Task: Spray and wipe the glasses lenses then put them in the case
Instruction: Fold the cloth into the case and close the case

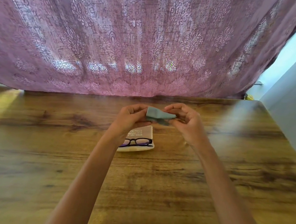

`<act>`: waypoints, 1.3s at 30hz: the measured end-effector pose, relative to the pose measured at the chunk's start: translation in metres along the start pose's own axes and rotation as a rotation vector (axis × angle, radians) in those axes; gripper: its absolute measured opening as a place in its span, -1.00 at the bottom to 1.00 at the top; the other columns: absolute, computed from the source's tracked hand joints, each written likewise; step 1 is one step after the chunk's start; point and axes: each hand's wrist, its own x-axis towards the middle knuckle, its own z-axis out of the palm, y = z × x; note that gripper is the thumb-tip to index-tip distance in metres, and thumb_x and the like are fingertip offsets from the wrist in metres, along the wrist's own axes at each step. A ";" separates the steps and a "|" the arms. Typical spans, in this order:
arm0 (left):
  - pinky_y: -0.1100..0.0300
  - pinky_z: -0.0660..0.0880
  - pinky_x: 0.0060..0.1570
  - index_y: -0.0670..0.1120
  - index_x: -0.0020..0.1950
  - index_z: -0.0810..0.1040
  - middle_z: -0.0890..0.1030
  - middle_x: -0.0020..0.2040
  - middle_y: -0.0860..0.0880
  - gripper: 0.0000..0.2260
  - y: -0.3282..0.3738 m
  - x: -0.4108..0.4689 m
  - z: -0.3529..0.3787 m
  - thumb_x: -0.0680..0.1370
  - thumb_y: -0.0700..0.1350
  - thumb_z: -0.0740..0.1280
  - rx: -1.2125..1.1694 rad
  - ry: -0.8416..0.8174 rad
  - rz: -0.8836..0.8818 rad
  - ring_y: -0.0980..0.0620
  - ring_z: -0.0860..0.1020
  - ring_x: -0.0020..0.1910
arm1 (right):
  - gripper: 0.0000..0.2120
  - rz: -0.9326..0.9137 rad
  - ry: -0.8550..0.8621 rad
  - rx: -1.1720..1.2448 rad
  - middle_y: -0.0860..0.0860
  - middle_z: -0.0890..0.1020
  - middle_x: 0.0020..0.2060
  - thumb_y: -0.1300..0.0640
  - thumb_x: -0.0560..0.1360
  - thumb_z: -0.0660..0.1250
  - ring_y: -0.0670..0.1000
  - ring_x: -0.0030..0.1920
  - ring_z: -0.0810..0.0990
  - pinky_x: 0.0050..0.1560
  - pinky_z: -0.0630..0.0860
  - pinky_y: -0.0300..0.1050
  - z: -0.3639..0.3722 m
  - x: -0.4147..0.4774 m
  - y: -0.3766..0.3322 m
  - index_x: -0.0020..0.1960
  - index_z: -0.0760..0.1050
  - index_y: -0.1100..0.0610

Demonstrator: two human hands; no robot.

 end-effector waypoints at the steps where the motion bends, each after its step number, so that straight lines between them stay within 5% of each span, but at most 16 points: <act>1: 0.34 0.59 -0.22 -0.18 0.06 0.59 0.68 -0.10 -0.11 -0.86 0.000 0.000 0.000 0.58 -0.22 0.27 -0.022 0.001 -0.009 0.07 0.68 -0.19 | -0.64 -0.010 0.000 0.004 -0.12 0.70 -0.07 0.41 0.42 0.39 -0.08 0.02 0.65 0.02 0.57 -0.23 0.000 0.000 -0.001 -0.04 0.59 -0.05; 9: 0.29 0.60 -0.28 -0.23 0.06 0.59 0.70 -0.18 -0.18 -0.83 0.003 -0.001 -0.001 0.56 -0.16 0.30 -0.250 0.033 -0.137 -0.05 0.69 -0.21 | -0.66 -0.004 -0.036 0.181 0.04 0.69 0.04 0.45 0.48 0.30 0.06 0.12 0.64 0.05 0.60 -0.09 0.002 -0.001 0.002 -0.05 0.68 0.06; 14: 0.33 0.58 -0.30 -0.18 -0.03 0.61 0.70 -0.16 -0.17 -0.65 0.004 -0.005 -0.003 0.32 0.02 0.49 -0.202 0.025 -0.144 -0.02 0.69 -0.22 | -0.64 -0.020 0.005 0.132 0.02 0.71 -0.03 0.41 0.51 0.28 0.05 0.05 0.66 0.02 0.62 -0.09 0.003 0.000 0.003 -0.06 0.68 -0.01; 19: 0.38 0.57 -0.28 -0.21 0.04 0.63 0.70 -0.11 -0.13 -0.65 0.002 -0.006 -0.006 0.30 -0.14 0.49 -0.132 0.005 -0.080 0.05 0.68 -0.19 | -0.79 0.230 -0.006 0.384 0.05 0.69 -0.02 0.07 0.50 0.29 0.00 -0.02 0.66 -0.14 0.59 -0.18 0.005 0.000 0.009 0.09 0.60 0.08; 22: 0.38 0.57 -0.27 -0.20 0.04 0.63 0.69 -0.12 -0.13 -0.67 0.000 -0.006 -0.010 0.31 -0.13 0.49 -0.073 -0.015 -0.061 0.06 0.68 -0.19 | -0.49 0.373 -0.050 0.406 0.06 0.69 -0.06 -0.10 0.31 0.53 -0.01 -0.05 0.66 -0.15 0.57 -0.23 0.010 0.001 0.014 0.12 0.57 0.19; 27: 0.37 0.57 -0.25 -0.15 0.03 0.64 0.71 -0.13 -0.10 -0.78 -0.016 -0.011 -0.024 0.41 -0.15 0.45 0.020 0.019 -0.083 0.03 0.68 -0.20 | -0.73 0.464 0.033 0.412 0.03 0.69 -0.14 0.17 0.22 0.54 -0.03 -0.09 0.65 -0.16 0.57 -0.29 0.022 0.002 0.022 -0.09 0.65 0.10; 33: 0.39 0.44 -0.35 -0.14 -0.02 0.68 0.66 -0.27 0.03 -0.86 -0.046 -0.019 -0.040 0.46 -0.13 0.45 0.341 0.265 -0.089 0.16 0.57 -0.32 | -0.81 0.578 0.058 0.292 0.16 0.65 -0.01 0.34 0.38 0.48 0.07 0.00 0.66 -0.04 0.63 -0.10 0.050 0.002 0.038 -0.04 0.61 0.16; 39: 0.31 0.41 -0.31 0.05 -0.21 0.62 0.61 -0.31 0.18 -0.93 -0.061 -0.023 -0.052 0.42 -0.07 0.49 0.614 0.445 -0.097 0.21 0.55 -0.30 | -0.82 0.611 0.074 0.082 0.12 0.67 -0.16 0.35 0.42 0.44 -0.04 -0.34 0.69 -0.36 0.56 -0.30 0.075 0.000 0.046 0.00 0.54 0.23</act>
